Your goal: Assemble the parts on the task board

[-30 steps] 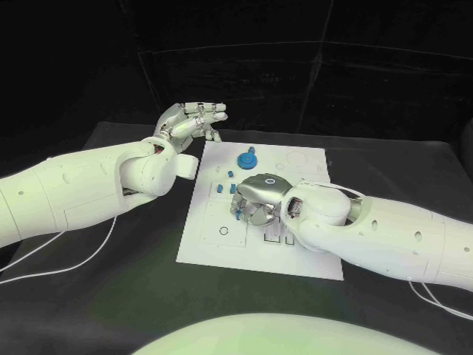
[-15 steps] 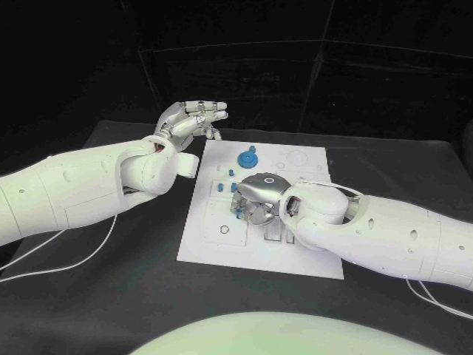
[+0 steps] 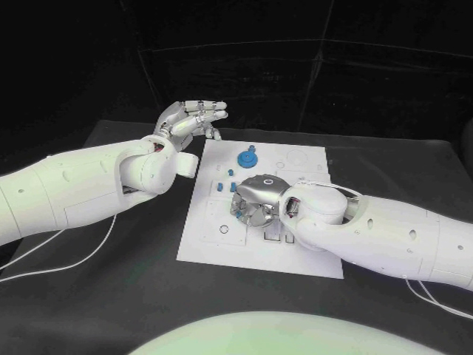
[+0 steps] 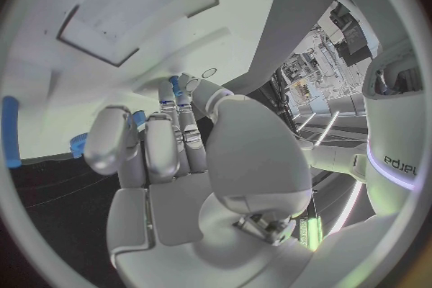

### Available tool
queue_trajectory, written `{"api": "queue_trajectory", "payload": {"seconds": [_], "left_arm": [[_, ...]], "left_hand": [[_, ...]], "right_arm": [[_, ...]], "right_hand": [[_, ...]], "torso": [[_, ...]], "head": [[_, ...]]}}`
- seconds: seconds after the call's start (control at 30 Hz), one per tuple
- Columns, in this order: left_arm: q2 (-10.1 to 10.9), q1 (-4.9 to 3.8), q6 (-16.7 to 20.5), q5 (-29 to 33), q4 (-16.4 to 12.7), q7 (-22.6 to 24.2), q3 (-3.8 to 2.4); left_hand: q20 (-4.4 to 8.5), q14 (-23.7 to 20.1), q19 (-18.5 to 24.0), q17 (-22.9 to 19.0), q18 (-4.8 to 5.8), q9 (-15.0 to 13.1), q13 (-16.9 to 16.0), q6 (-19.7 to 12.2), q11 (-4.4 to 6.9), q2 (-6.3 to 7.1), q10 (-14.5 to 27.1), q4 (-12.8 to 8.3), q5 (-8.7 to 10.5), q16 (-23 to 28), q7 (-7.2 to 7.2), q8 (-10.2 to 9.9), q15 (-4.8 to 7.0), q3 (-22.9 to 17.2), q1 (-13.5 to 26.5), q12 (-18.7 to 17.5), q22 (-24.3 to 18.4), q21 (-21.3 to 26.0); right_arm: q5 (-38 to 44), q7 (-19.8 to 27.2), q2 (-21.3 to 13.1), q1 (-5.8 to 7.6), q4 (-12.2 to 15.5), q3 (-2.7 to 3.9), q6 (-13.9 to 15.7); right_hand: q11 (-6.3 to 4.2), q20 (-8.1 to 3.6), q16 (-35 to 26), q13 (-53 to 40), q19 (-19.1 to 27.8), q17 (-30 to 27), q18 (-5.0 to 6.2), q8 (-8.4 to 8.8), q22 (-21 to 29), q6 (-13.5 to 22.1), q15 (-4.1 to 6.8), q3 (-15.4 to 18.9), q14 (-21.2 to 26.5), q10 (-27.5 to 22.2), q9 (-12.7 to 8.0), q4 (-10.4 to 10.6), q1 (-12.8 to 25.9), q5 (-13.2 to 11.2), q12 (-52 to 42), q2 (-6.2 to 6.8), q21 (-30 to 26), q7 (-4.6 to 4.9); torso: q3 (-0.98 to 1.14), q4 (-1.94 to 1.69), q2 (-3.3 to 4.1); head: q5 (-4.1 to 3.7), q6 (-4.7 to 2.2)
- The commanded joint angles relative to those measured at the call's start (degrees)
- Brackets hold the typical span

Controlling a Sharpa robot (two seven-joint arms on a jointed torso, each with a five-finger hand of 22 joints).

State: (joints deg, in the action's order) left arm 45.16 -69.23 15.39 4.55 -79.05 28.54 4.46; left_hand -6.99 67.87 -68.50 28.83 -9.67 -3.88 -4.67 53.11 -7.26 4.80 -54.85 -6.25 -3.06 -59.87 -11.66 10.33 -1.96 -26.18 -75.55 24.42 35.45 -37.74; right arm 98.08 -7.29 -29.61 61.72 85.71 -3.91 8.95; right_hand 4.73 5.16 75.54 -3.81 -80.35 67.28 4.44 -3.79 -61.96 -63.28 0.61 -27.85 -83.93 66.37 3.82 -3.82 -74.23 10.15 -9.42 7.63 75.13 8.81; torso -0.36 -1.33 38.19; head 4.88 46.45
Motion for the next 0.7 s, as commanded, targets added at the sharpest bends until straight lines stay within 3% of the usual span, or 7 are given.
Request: {"api": "queue_trajectory", "payload": {"seconds": [0.03, 0.17, 0.27, 0.4, 0.57, 0.7], "left_arm": [[0.0, -0.1, -1.3, 0.1, 0.0, 0.1, -0.05], [0.1, -0.1, -1.4, 0.1, 0.0, 0.0, -0.05], [0.1, -0.1, -1.5, 0.1, 0.1, -0.2, -0.05], [0.2, -0.1, -1.8, 0.1, 0.1, -0.2, -0.05], [0.3, -0.1, -2.0, 0.1, 0.2, -0.3, -0.05], [0.4, -0.1, -2.1, 0.1, 0.2, -0.4, -0.05]], "left_hand": [[-0.21, -0.4, 0.3, -0.1, -0.78, -0.1, 0.0, -0.3, 0.06, -0.27, 0.5, -0.5, -0.31, -0.2, 0.01, 0.3, 0.14, 0.0, -0.2, 0.3, 0.0, 0.2], [-0.23, -0.5, 0.3, -0.2, -0.77, 0.0, 0.0, -0.5, 0.0, -0.22, 0.7, -0.5, -0.29, -0.3, -0.04, 0.3, 0.1, 0.0, -0.1, 0.4, 0.0, 0.2], [-0.26, -0.5, 0.3, -0.2, -0.76, 0.0, 0.0, -0.6, -0.04, -0.19, 0.8, -0.5, -0.28, -0.3, -0.08, 0.4, 0.07, 0.1, 0.0, 0.4, 0.0, 0.2], [-0.32, -0.6, 0.4, -0.3, -0.74, 0.0, 0.0, -0.8, -0.11, -0.15, 1.1, -0.4, -0.27, -0.4, -0.14, 0.5, -0.02, 0.3, 0.2, 0.6, 0.0, 0.2], [-0.41, -0.7, 0.5, -0.3, -0.72, -0.1, 0.0, -1.0, -0.17, -0.08, 1.3, -0.3, -0.26, -0.5, -0.18, 0.6, -0.11, 0.5, 0.6, 0.9, -0.1, 0.3], [-0.45, -0.8, 0.6, -0.4, -0.72, -0.1, 0.0, -1.1, -0.19, -0.05, 1.5, -0.2, -0.26, -0.5, -0.19, 0.7, -0.14, 0.7, 0.7, 1.0, -0.1, 0.3]], "right_arm": [[-1.1, 0.0, -0.2, -0.15, -0.1, -0.27, 0.9], [-1.7, 0.3, -0.4, -0.15, -0.1, -0.29, 3.7], [-2.4, 1.0, -0.6, -0.16, 0.0, -0.3, 7.4], [-4.4, 2.4, -1.6, -0.16, 0.6, -0.3, 11.2], [-8.4, 3.1, -4.1, -0.13, 2.8, -0.26, 12.6], [-11.8, 2.5, -8.0, 0.74, 5.8, -0.17, 10.6]], "right_hand": [[0.33, 0.31, -0.4, 0.2, 0.6, -0.4, 1.03, 0.24, 0.5, 1.0, -0.52, 1.0, -2.0, -1.2, -0.1, 0.3, 1.1, 0.4, 0.7, 0.26, -0.6, 0.22], [1.11, 0.84, -3.0, 0.2, 2.6, -4.2, 1.89, 0.25, 5.3, 2.8, -1.19, 2.2, -0.9, -3.9, -0.1, 0.6, 1.6, 0.6, 1.9, 0.73, -3.5, 0.99], [1.72, 1.38, -4.9, 0.1, 4.0, -6.9, 2.41, 0.26, 8.3, 5.0, -1.65, 3.6, -0.1, -6.0, -0.2, 0.7, 1.5, 0.6, 2.1, 1.03, -5.6, 1.55], [1.77, 1.5, -5.0, 0.1, 4.0, -7.0, 2.45, 0.16, 8.4, 5.5, -1.67, 4.1, -0.1, -6.4, -0.1, 0.7, 1.1, 0.9, 1.8, 0.81, -5.8, 1.54], [1.6, 1.43, -4.3, -0.1, 3.4, -6.2, 2.33, -0.22, 7.7, 4.8, -1.55, 4.2, -0.6, -5.7, 0.1, 0.7, 0.6, 1.6, 0.9, 0.11, -5.4, 1.46], [1.17, 1.25, -4.2, -0.1, 3.2, -6.3, 2.32, -0.91, 7.7, 3.3, -1.21, 4.5, -0.8, -4.8, 0.4, 0.9, 0.6, 1.8, -0.1, -0.02, -5.4, 0.93]], "torso": [[0.02, 0.02, -0.07], [0.02, -0.03, -0.05], [0.01, 0.05, -0.03], [0.05, 0.06, -0.04], [0.02, 0.14, -0.11], [-0.01, 0.14, -0.17]], "head": [[-0.06, -0.08], [-0.11, -0.1], [-0.18, -0.32], [-0.34, -0.47], [-0.53, -0.86], [-0.81, -1.26]]}}
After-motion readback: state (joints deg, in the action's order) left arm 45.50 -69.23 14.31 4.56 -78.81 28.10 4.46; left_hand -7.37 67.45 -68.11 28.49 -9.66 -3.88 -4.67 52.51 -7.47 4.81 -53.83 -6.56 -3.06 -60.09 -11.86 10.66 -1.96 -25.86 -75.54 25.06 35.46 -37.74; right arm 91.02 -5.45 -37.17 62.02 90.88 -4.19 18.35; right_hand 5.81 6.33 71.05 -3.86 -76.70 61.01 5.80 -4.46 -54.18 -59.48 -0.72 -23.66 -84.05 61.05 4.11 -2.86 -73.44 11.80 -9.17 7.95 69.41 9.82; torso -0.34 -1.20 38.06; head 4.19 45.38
